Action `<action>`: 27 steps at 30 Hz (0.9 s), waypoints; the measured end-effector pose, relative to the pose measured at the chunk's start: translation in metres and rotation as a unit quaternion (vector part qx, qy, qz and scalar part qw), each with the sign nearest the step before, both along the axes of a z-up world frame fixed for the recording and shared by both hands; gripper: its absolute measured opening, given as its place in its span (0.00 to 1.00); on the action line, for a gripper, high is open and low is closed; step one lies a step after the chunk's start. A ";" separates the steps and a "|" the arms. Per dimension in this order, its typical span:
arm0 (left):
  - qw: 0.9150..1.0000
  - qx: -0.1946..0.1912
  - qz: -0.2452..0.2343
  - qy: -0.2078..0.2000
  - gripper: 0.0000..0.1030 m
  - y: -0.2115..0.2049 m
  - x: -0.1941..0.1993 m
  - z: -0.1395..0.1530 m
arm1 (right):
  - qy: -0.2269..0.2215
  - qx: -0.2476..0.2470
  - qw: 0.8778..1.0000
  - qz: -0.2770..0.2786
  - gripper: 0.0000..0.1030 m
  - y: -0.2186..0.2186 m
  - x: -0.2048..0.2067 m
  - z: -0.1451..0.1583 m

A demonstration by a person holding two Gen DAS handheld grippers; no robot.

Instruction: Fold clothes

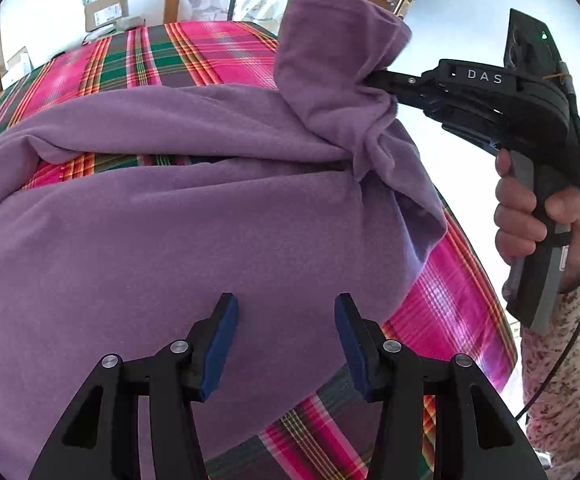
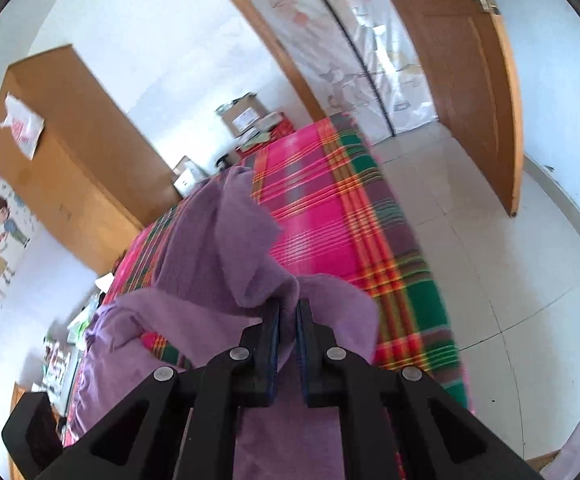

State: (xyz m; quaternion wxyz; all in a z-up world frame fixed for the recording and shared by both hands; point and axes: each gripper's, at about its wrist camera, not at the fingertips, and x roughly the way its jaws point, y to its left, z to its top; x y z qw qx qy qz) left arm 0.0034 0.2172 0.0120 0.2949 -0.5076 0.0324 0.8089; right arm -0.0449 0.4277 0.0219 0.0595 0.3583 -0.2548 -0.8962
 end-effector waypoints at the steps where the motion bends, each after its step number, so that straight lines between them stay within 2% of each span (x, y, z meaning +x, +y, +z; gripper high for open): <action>1: 1.000 -0.001 -0.002 0.002 0.51 0.001 0.001 0.000 | 0.000 -0.001 1.000 -0.006 0.08 0.004 0.000 -0.001; 9: 0.999 -0.015 -0.024 0.018 0.51 0.013 0.007 0.000 | -0.003 0.010 0.999 -0.048 0.08 0.027 0.004 -0.009; 17: 1.000 -0.012 -0.024 0.017 0.51 0.002 0.000 -0.001 | -0.010 -0.009 0.996 -0.088 0.07 0.048 0.012 -0.019; 20: 1.000 -0.010 -0.024 0.016 0.51 0.005 0.000 -0.001 | -0.013 -0.001 0.994 -0.110 0.05 0.057 0.016 -0.019; 23: 1.000 -0.009 -0.023 0.014 0.51 0.008 0.000 -0.001 | -0.015 -0.014 0.995 -0.102 0.05 0.063 0.019 -0.022; 27: 1.000 -0.007 -0.022 0.013 0.51 0.012 -0.001 -0.001 | 0.011 -0.009 0.997 -0.072 0.06 0.053 0.034 -0.018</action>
